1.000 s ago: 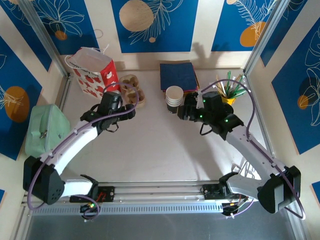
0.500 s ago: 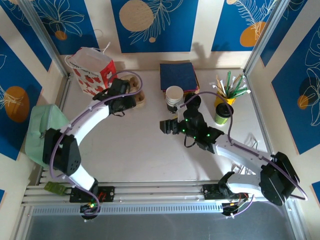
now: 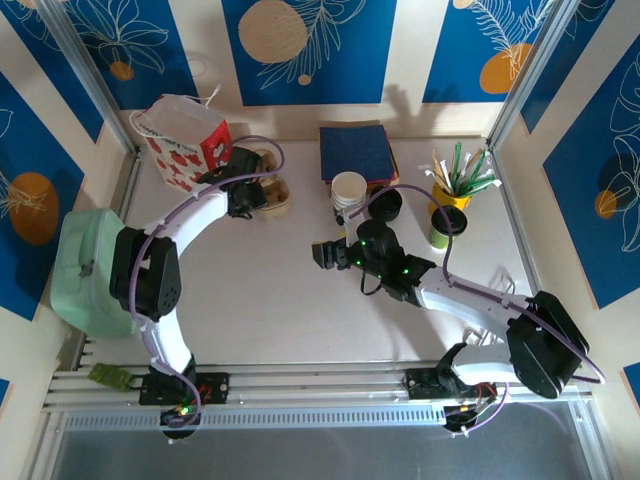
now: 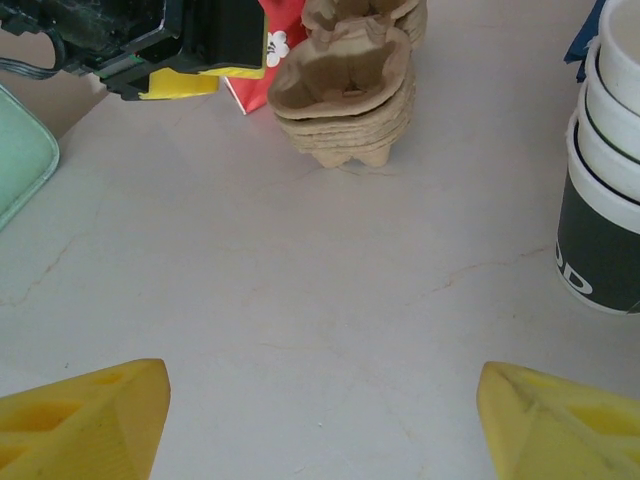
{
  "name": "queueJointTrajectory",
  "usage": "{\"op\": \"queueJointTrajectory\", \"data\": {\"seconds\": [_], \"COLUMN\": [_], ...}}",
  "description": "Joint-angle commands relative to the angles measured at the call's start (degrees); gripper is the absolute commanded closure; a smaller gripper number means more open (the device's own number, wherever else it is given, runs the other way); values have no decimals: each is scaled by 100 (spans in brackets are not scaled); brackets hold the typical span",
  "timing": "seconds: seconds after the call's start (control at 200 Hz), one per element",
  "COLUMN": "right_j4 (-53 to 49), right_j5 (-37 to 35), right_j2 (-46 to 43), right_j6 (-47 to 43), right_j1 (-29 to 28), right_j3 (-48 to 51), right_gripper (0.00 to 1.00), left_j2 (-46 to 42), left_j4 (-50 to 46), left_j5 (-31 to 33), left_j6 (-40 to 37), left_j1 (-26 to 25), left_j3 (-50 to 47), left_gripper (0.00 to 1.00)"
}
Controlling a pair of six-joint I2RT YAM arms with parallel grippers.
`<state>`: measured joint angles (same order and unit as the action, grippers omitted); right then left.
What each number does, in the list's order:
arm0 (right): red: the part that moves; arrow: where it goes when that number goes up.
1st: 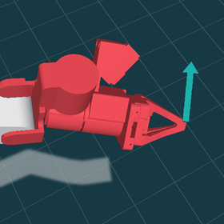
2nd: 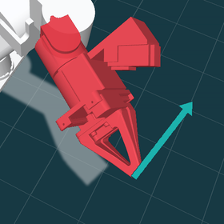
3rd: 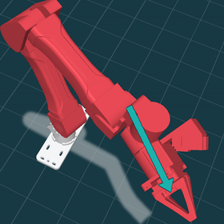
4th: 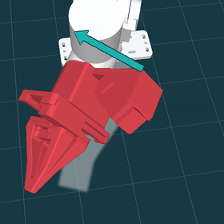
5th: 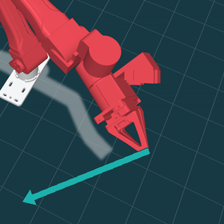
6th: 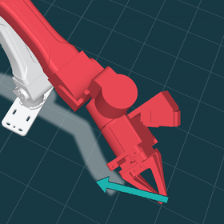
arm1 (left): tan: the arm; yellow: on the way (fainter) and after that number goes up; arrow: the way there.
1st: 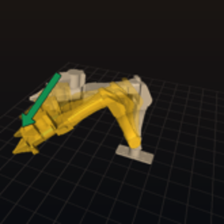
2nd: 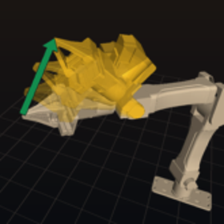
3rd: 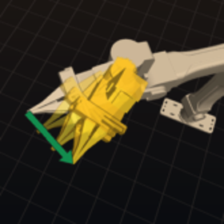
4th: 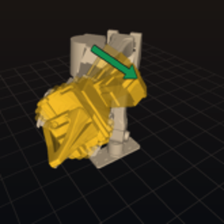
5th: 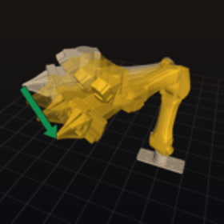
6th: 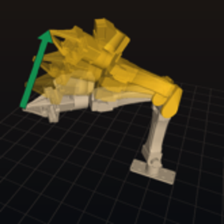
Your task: Pack the takeout coffee
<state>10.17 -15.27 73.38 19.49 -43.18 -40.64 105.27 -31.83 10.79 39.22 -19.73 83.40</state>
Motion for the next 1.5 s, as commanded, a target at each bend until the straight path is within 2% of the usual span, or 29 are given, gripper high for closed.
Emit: {"op": "queueJointTrajectory", "data": {"seconds": [0.0, 0.24, 0.49, 1.005, 1.261, 1.496], "right_j4": [147, 62, 56, -62, -129, -187], "right_j5": [-134, -207, -187, -244, -266, -291], "right_j2": [109, 145, 276, 545, 614, 633], "right_j6": [-102, -144, -171, -284, -299, -319], "right_j1": [-42, -50, -68, -146, -162, -165], "right_j3": [-71, -111, -154, -352, -420, -453], "right_gripper": [19, 19, 19, 19, 19, 19], "left_j2": [178, 443, 607, 532, 345, 347], "left_j4": [158, 439, 764, 868, 1561, 1728], "left_j5": [-37, -412, -693, -787, -1264, -1434], "left_j6": [93, 91, 144, 235, 561, 714], "left_j1": [104, 220, 257, 258, 381, 426], "left_j3": [177, 212, 207, 123, -324, -402], "left_gripper": [52, 61, 62, 68, 69, 71]}}
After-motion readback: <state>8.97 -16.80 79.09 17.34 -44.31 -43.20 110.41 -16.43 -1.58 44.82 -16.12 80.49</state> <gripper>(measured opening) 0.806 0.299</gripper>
